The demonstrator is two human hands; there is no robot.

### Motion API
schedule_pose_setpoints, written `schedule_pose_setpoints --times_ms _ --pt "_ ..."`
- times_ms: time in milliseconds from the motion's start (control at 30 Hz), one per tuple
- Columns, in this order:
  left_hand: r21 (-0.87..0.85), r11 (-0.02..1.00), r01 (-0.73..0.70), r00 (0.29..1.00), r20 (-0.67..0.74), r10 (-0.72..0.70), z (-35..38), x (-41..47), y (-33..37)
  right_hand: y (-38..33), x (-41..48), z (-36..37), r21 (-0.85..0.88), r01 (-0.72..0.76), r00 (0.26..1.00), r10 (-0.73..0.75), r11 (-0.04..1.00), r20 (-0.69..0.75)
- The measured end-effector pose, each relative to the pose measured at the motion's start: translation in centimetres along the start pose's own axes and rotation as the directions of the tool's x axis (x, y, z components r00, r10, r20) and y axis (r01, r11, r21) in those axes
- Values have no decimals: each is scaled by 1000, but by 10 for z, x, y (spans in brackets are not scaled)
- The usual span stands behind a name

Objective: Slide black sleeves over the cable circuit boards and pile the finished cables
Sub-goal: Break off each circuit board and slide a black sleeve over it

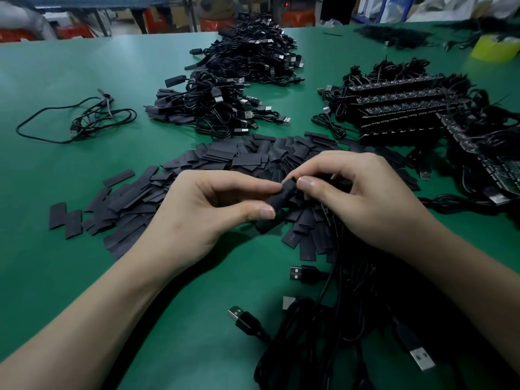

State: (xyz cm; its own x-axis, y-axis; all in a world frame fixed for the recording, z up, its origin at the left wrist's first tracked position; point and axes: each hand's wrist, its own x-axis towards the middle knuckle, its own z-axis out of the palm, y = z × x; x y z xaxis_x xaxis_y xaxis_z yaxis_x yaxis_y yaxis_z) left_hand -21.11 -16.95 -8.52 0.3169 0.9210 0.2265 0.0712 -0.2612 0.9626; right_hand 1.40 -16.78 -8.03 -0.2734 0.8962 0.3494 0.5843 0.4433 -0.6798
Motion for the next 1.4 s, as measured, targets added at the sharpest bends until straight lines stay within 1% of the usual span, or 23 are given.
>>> schedule_pose_setpoints --times_ms 100,167,233,300,333,400,500,600,667,767,833,933,1000,1067,1133,1233,1300,1367,1400 --pt "-153 987 50 996 -69 -61 -2 2 -1 0 1 -4 -46 -9 1000 9 999 -7" --pt "-229 971 61 988 -121 -91 -4 3 0 -1 2 -12 -145 22 1000 -20 989 12" --pt "-252 967 37 983 -167 -81 -5 5 0 -2 4 -19 -238 34 999 -27 971 32" --pt "-271 962 6 976 -206 -64 -6 6 0 -4 4 -24 -267 54 998 -48 962 26" --pt "-273 962 -8 976 -213 -52 -6 6 0 -5 4 -25 -272 66 998 -69 960 1" --pt "-201 979 -43 977 -211 0 -7 5 -1 -10 8 -30 -285 61 993 -88 957 -84" --pt "95 991 -96 971 -208 114 -4 3 -4 -23 31 -41 -342 41 977 -109 939 -182" --pt "339 931 -138 968 -153 199 2 2 -7 -38 86 -42 -456 42 967 -151 889 -205" --pt "415 891 -182 966 -94 240 6 0 -8 -45 133 -32 -513 57 957 -193 857 -217" --pt "411 890 -197 970 -48 237 6 -1 -10 -45 206 -8 -590 65 960 -212 805 -184" --pt "411 890 -195 973 -30 227 5 0 -12 -41 249 12 -587 54 979 -158 808 -128" --pt "457 861 -224 970 20 242 5 2 -14 -40 290 44 -542 70 997 -38 837 69" --pt "485 843 -234 969 43 244 3 3 -14 -42 303 62 -576 113 979 8 810 202" --pt "505 827 -247 965 52 256 1 4 -14 -41 306 70 -601 148 964 20 786 264" --pt "507 822 -260 961 53 271 1 4 -13 -40 298 68 -571 159 965 -5 805 262" --pt "500 824 -268 957 38 288 1 5 -12 -42 264 48 -518 174 983 -114 837 145" --pt "509 815 -276 952 26 306 1 5 -12 -42 226 27 -489 191 982 -164 851 98" --pt "529 800 -283 948 30 316 2 5 -11 -39 177 5 -474 212 977 -174 854 124" --pt "539 791 -289 947 36 320 2 6 -10 -36 151 -8 -470 213 975 -155 856 161"
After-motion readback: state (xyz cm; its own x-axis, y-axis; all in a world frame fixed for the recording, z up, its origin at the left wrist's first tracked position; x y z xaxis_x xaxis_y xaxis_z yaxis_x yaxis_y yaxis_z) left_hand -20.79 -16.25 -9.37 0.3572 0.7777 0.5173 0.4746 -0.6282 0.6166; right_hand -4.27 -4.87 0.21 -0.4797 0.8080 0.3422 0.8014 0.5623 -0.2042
